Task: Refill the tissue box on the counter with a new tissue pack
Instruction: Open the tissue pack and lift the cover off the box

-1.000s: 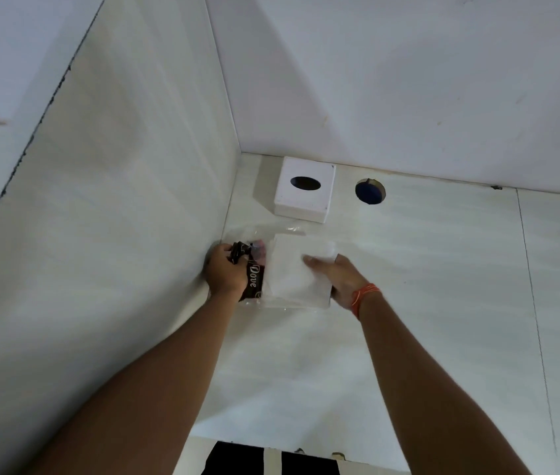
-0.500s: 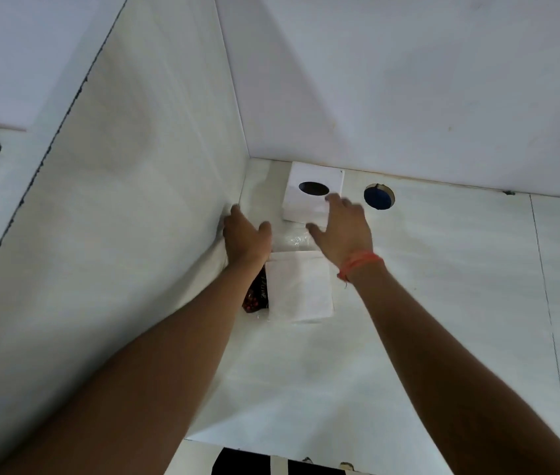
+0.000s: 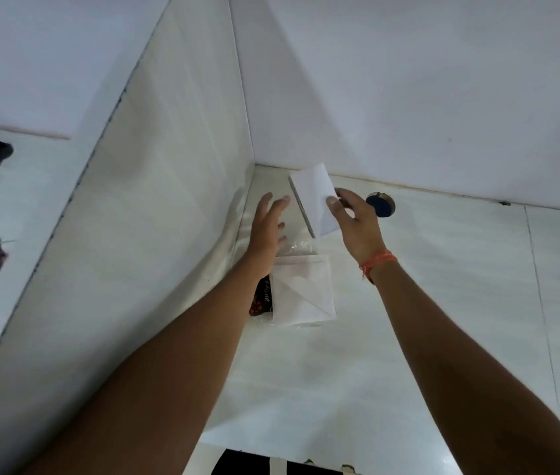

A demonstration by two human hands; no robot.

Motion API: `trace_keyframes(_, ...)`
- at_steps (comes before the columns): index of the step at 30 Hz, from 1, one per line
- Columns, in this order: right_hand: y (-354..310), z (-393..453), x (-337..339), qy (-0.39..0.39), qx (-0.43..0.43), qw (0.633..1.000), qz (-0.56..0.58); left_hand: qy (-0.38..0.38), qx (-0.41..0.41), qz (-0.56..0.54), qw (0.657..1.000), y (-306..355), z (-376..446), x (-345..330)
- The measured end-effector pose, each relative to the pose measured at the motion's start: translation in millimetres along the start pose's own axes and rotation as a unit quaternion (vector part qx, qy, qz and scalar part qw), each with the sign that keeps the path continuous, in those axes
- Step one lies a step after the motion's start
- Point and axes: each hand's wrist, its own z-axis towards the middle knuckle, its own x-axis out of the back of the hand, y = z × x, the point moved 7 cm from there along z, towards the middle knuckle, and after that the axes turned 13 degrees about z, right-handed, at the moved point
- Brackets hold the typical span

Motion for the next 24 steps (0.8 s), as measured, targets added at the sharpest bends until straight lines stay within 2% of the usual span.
trace_keyframes(3,-20,-31,6,-0.005,-0.055,0.995,0.083,-0.087,0.014,0.007,0.996,4,-20,-21)
trace_keyframes(6,-29,-47,15,0.010,-0.107,0.988,0.112,-0.131,-0.001,0.006,0.991,10,-33,-32)
trace_keyframes(11,-41,-57,24,0.018,-0.077,0.994,0.077,-0.150,-0.008,0.033,0.988,9,-42,-36)
trace_keyframes(14,-46,-59,19,-0.001,-0.051,0.997,0.054,-0.123,0.007,0.025,0.992,11,-48,-34)
trace_keyframes(16,-41,-58,19,-0.004,-0.061,0.995,0.079,-0.090,0.033,-0.023,0.995,11,-51,-28)
trace_keyframes(20,-21,-57,37,0.069,-0.136,0.965,0.215,-0.089,0.081,-0.088,0.989,9,-45,-16)
trace_keyframes(24,-1,-57,56,0.136,-0.160,0.935,0.287,-0.006,0.027,-0.057,0.998,25,-33,-7)
